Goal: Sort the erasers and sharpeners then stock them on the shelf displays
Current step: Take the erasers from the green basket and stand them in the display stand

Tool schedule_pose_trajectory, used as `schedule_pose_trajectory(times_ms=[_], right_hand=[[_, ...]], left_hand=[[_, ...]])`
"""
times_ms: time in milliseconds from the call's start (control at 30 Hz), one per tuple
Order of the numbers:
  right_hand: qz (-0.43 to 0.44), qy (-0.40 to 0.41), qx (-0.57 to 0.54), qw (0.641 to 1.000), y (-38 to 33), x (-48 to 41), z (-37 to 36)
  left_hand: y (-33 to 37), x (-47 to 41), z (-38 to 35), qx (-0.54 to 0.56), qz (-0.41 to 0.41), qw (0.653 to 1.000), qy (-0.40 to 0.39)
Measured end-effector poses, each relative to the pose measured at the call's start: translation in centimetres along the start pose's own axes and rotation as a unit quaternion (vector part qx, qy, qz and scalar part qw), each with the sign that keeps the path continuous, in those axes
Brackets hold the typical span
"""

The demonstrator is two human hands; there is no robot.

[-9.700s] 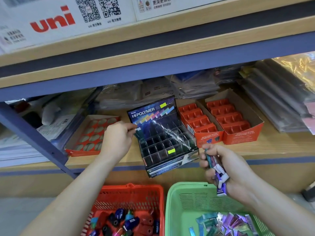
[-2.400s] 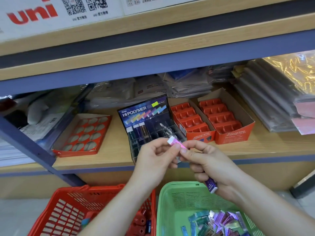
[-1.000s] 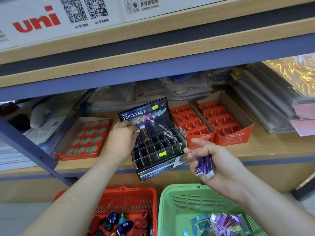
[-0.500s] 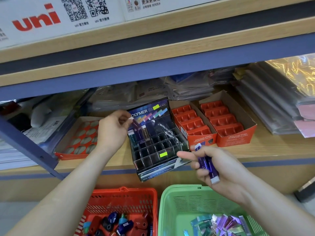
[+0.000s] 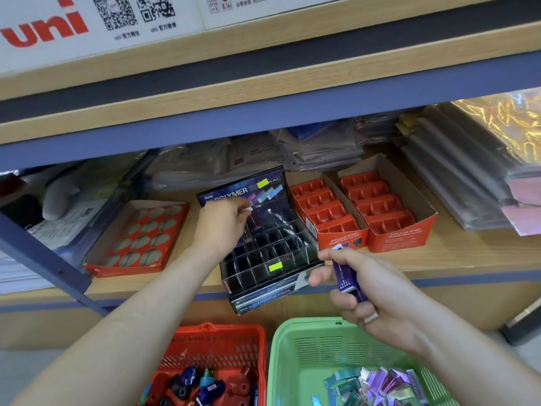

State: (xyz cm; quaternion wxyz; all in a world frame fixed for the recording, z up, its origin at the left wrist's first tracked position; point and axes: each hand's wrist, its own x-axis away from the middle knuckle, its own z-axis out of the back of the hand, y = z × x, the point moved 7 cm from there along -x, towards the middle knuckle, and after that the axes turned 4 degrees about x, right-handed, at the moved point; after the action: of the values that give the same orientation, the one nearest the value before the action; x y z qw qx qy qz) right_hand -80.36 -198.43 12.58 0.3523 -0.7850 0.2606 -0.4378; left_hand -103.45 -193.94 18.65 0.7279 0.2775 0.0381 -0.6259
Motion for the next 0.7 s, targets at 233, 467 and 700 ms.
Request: schedule_pose_trajectory(times_ms=[233, 467, 700], right_hand=[[0.014, -0.038, 0.005, 0.999, -0.7, 0.5, -0.7], [0.006, -0.128, 0.061, 0.990, -0.6, 1.1, -2.0], [-0.022, -0.147, 0.129, 0.980, 0.7, 1.0, -2.5]], left_hand=[[1.0, -0.2, -2.1, -0.128, -0.045, 0.990, -0.029], [7.0, 4.3, 0.1, 0.314, 0.089, 0.937, -0.126], [7.6, 9.6, 0.1, 0.443, 0.132, 0.879, -0.121]])
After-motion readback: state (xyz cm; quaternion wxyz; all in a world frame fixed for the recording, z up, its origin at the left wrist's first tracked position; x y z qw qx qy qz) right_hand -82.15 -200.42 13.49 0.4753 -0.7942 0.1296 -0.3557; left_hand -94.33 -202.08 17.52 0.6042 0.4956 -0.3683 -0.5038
